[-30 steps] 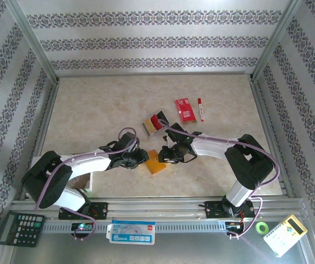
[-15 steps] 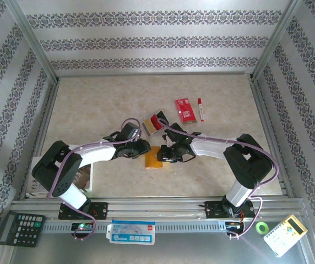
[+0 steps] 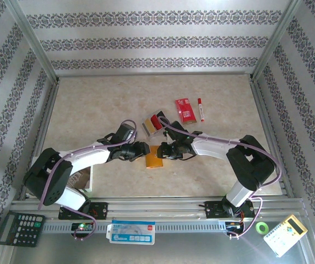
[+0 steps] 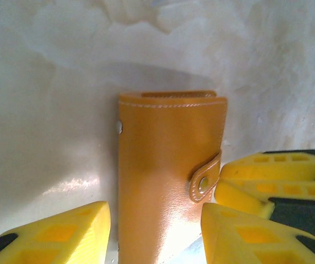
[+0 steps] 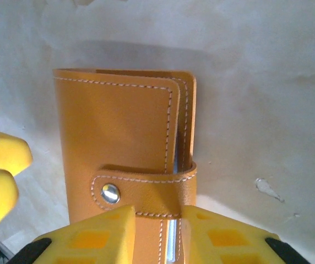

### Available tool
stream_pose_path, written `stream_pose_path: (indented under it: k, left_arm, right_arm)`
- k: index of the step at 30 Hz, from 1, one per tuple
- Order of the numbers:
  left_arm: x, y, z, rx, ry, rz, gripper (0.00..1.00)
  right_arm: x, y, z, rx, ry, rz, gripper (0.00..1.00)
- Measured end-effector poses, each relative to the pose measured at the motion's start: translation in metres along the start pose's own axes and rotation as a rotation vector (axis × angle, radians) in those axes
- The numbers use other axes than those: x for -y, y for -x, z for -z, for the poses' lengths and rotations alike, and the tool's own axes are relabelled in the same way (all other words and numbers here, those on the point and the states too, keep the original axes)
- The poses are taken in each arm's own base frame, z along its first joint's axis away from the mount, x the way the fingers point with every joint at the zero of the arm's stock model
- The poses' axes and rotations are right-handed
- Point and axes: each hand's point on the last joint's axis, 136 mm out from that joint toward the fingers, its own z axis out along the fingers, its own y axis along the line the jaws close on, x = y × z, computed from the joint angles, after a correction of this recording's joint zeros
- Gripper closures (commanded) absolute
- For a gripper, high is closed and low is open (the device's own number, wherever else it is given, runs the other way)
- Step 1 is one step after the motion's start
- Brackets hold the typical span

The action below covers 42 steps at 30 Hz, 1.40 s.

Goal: Take the credit cards out of the card holder

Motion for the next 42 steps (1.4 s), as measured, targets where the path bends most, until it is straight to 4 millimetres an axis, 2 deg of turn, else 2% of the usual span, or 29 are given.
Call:
stream_pose_path:
  k: [6,18,20,24,29,34,42]
  left_arm:
    - [-0.004,-0.009,-0.015,-0.068,-0.010,0.016,0.62]
    - [-0.001,-0.014,-0.020,-0.106,-0.036,0.017,0.65]
    - [-0.001,-0.015,-0.020,-0.108,-0.036,0.017,0.70]
    - [-0.001,-0.014,-0.020,-0.104,-0.037,0.013,0.87]
    - [0.013,-0.007,-0.011,-0.079,-0.073,-0.021,1.00]
    - [0.026,0.000,-0.006,-0.059,-0.098,-0.047,1.00]
    - [0.031,0.003,-0.005,-0.054,-0.106,-0.052,1.00]
  right_arm:
    - [0.005,0.004,-0.004,-0.001,-0.012,-0.012,0.74]
    - [0.005,0.011,-0.008,-0.002,0.000,-0.019,0.75]
    - [0.005,0.011,-0.008,-0.002,0.000,-0.019,0.75]
    - [0.008,0.015,-0.007,0.006,-0.001,-0.025,0.73]
    - [0.014,0.021,0.007,0.059,-0.007,-0.005,0.66]
    - [0.003,0.039,0.032,0.144,0.040,0.043,0.59]
    - [-0.011,0.035,0.029,0.118,0.100,0.059,0.53]
